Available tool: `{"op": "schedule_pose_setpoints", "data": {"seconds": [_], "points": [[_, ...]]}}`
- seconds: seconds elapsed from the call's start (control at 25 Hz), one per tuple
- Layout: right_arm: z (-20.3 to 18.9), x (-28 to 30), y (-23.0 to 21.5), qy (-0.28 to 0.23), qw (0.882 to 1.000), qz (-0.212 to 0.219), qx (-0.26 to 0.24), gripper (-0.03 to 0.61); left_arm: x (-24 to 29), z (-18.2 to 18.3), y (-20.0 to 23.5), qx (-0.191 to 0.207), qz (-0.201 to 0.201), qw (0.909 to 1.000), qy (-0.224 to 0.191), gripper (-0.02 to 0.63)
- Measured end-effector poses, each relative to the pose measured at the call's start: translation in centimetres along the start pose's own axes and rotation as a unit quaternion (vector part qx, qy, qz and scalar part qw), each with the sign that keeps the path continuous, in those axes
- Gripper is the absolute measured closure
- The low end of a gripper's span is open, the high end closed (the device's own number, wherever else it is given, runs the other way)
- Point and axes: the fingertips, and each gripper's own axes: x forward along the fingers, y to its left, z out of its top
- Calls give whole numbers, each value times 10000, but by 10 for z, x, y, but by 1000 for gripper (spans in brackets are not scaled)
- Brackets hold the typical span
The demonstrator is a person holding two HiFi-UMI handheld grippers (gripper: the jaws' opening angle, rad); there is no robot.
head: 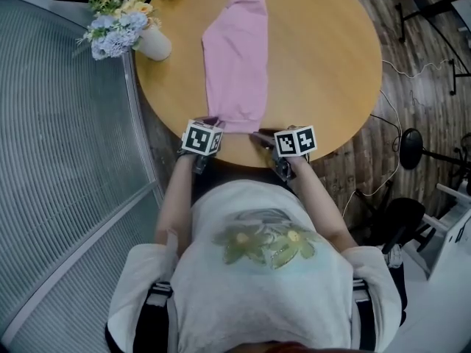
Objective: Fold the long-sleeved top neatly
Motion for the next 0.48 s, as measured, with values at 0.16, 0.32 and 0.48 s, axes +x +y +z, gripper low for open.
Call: {"op": "schedule_pose_setpoints", "data": {"seconds": [0.16, 0.32, 0.48], "points": [[18, -14, -7, -71, 9999, 123, 34, 449, -6, 3, -3, -294, -450, 9985, 103, 535], [65, -42, -10, -560, 9976, 396, -79, 446, -33, 40, 0, -657, -1241, 9897, -286, 534], [123, -68, -15, -942, 9915, 368, -816, 380, -47, 97, 41, -412, -783, 9933, -742, 533]]}}
